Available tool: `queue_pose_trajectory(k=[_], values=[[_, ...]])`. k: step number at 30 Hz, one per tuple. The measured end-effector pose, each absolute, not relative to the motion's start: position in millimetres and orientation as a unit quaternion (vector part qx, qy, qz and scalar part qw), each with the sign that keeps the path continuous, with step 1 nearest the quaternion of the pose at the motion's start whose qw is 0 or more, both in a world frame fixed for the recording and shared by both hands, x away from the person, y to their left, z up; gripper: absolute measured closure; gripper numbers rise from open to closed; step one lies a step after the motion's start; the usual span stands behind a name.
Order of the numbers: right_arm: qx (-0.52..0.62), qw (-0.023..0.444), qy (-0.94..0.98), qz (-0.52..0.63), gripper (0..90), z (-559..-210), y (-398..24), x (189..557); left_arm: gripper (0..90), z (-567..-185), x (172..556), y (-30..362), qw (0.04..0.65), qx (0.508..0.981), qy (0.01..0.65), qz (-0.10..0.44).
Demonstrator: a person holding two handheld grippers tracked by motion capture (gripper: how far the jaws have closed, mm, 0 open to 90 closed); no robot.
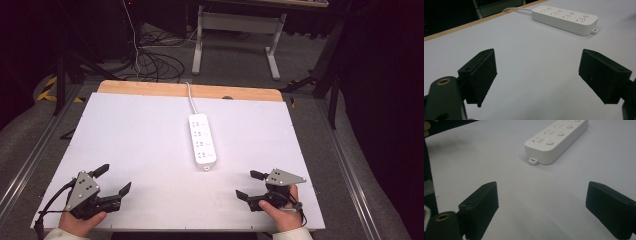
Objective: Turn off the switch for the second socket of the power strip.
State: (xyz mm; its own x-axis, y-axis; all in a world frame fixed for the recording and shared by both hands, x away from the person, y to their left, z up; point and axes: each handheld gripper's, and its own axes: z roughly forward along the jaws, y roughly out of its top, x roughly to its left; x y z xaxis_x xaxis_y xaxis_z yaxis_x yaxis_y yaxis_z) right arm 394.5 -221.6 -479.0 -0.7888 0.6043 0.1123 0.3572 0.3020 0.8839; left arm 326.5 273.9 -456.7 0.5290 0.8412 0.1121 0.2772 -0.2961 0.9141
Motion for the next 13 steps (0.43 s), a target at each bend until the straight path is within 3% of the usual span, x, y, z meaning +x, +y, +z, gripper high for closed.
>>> queue_pose_trajectory(k=[6,13], values=[[0.304,0.124,0.805,0.494,8.8,-483.3,-224.2,395.0,15.5,-458.6,329.9,272.2,0.472,0.737,0.387,0.291],[0.301,0.127,0.812,0.484,7.4,-485.2,-222.4,394.8,13.9,-462.4,332.1,272.4,0.463,0.738,0.379,0.31]])
